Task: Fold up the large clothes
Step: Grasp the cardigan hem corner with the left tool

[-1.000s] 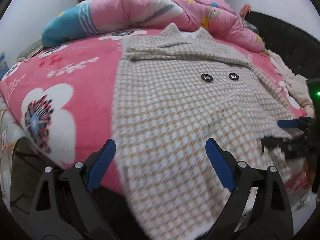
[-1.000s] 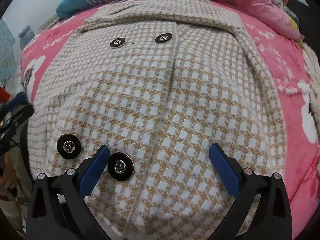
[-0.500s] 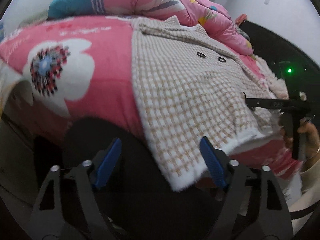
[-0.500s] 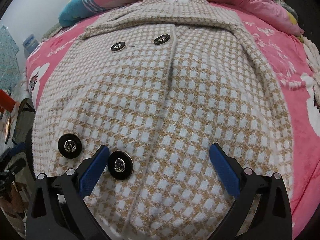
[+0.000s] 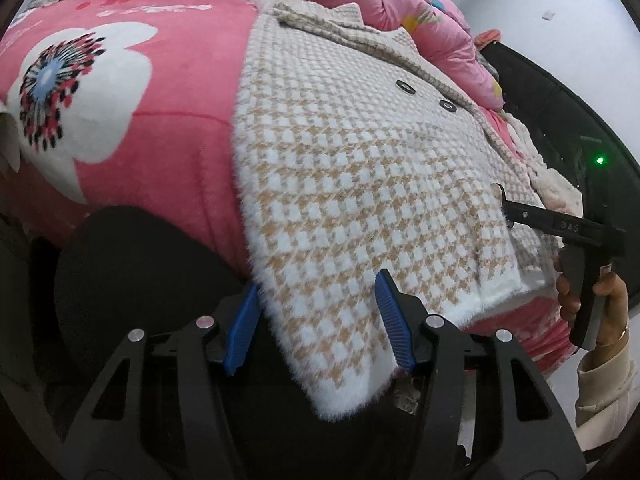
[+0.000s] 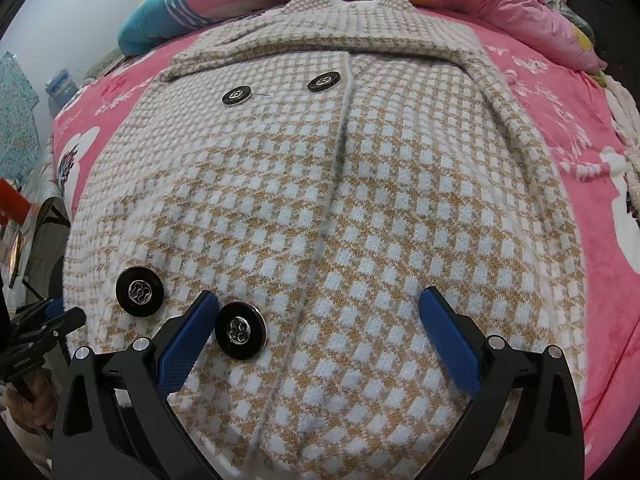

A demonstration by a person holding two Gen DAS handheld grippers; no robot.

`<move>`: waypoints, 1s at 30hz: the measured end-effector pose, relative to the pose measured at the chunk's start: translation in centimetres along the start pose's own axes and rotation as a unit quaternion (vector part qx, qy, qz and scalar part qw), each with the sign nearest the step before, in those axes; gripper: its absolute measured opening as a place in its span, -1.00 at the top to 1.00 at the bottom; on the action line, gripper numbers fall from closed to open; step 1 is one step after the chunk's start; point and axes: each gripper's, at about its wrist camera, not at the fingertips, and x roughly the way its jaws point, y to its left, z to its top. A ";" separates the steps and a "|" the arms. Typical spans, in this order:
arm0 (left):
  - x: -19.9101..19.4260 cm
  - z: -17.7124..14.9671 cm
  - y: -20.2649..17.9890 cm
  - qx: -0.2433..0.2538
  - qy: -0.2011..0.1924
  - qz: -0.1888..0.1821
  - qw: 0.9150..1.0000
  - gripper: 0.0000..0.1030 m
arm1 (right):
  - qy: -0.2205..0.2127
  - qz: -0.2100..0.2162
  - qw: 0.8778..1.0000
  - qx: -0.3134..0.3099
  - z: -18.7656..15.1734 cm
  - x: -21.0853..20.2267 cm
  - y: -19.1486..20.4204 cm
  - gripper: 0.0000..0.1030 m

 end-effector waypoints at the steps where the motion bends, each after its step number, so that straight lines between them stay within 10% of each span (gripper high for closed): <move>1: -0.1 -0.1 -0.1 0.003 0.000 0.000 1.000 -0.04 | 0.000 0.000 1.000 0.000 0.0 0.0 0.0 -0.88; 30: -2.8 -0.4 -2.2 0.038 0.003 0.043 0.998 0.39 | -0.046 0.047 0.995 0.073 -0.5 -5.4 -5.5 -0.88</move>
